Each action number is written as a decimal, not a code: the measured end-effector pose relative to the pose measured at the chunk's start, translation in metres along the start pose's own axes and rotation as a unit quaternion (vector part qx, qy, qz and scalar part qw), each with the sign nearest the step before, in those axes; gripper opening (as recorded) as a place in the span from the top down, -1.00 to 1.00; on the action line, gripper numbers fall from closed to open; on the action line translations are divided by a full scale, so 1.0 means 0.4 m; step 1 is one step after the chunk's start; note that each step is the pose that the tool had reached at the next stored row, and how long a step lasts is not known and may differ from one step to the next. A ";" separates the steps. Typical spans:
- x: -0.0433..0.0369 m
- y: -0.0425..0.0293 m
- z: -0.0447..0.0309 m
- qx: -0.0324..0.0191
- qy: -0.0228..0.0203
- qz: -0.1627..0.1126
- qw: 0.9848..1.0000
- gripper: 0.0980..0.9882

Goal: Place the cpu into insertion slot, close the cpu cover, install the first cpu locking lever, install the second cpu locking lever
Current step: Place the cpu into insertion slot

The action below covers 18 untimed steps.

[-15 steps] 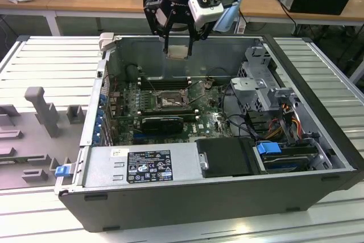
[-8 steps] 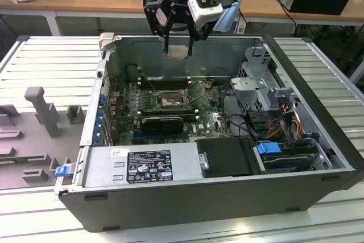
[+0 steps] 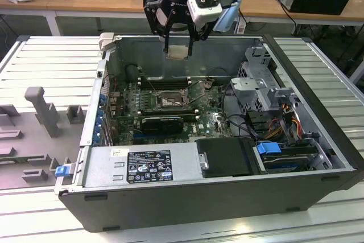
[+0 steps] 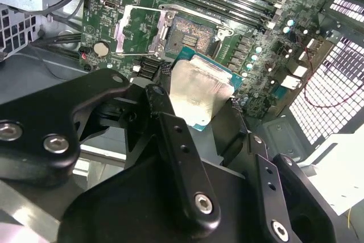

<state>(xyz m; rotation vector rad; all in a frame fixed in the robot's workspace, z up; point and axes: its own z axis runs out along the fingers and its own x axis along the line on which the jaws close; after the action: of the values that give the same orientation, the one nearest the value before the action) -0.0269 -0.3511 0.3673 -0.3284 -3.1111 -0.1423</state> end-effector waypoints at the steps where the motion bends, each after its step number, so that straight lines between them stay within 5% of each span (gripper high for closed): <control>1: 0.000 0.000 0.000 0.000 0.000 0.001 1.000 0.03; 18: 0.000 0.000 0.000 0.000 -0.002 0.019 1.000 0.03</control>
<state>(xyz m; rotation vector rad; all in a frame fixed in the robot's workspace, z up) -0.0269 -0.3511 0.3673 -0.3877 -3.1060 -0.1428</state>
